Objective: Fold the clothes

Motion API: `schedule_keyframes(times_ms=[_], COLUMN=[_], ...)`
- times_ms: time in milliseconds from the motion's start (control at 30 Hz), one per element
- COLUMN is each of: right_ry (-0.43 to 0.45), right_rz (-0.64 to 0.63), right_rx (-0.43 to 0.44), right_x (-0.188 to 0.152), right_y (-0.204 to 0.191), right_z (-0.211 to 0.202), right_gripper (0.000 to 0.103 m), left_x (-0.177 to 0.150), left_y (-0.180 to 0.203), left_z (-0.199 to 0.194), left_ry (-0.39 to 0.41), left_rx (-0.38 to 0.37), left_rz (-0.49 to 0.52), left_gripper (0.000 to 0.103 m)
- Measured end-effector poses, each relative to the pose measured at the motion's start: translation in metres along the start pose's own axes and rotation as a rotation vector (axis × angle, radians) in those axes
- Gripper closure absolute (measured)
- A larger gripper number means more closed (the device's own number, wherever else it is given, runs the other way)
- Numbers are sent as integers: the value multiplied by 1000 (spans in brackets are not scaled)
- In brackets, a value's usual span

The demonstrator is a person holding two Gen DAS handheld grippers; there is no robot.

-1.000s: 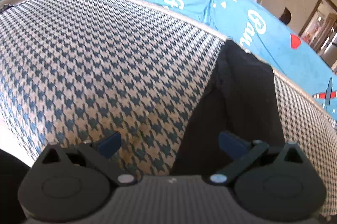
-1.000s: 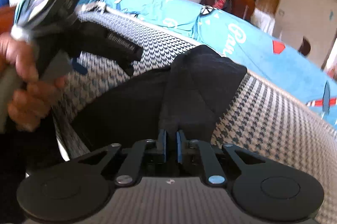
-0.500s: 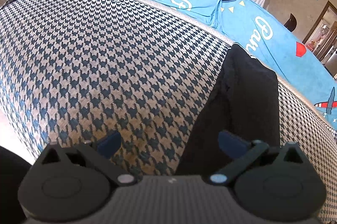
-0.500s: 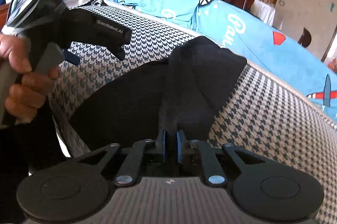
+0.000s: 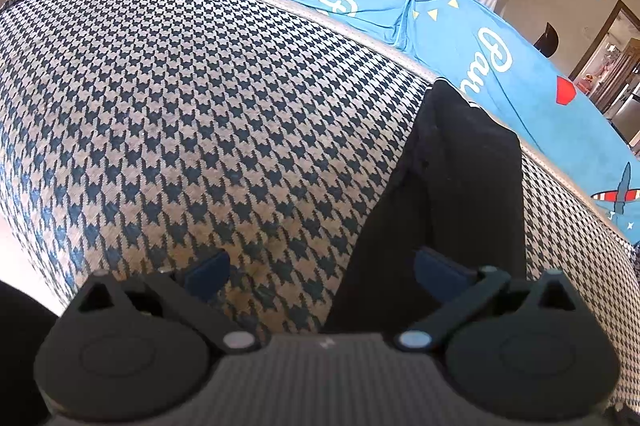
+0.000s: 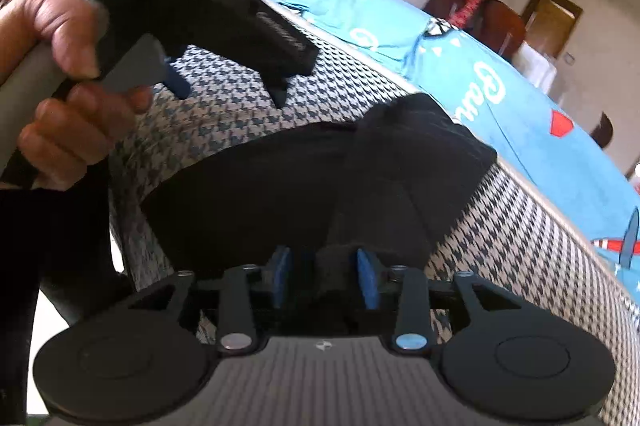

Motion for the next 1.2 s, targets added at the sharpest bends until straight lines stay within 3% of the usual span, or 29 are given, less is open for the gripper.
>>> schedule_keyframes(times_ms=[333,400,667,833,933,1033,1200], right_ry=[-30,-41,-1,63,66,59,104], right_rz=[-327,-381,-379,-159,93,349,593], right_rx=[-36,-56,-90,-98,-84,-29,79], right_x=[-10,-14,-2,25,39,46,57], right_y=[-24,-26,-25,-5,18,39,49], right_z=[24,25,8,-3,-1,5,5], right_gripper=[68,84,94,94,94,94,94], left_x=[1,1,4,8,11,15,22], left_y=[0,0,-3,-9,-10,-13,-21], left_z=[0,0,-3,-6,-9,-13,-20], left_ry=[-1,-1,9,26,48,75,114], left_rx=[-16,-19,-21,-8,6,20,39], left_rz=[-4,-4,-17,-40,-42,-47,-79], left_gripper=[0,0,0,0,0,0,0])
Point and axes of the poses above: each gripper's, at about its wrist camera, not at the fingertips, and z roughly the way its jaws point, y to its right, x to its top, the point moved 3 cm from there along z, roughly the way its jaws point, and after that the axes turned 14 degrees about y, right-handed, at the moved point
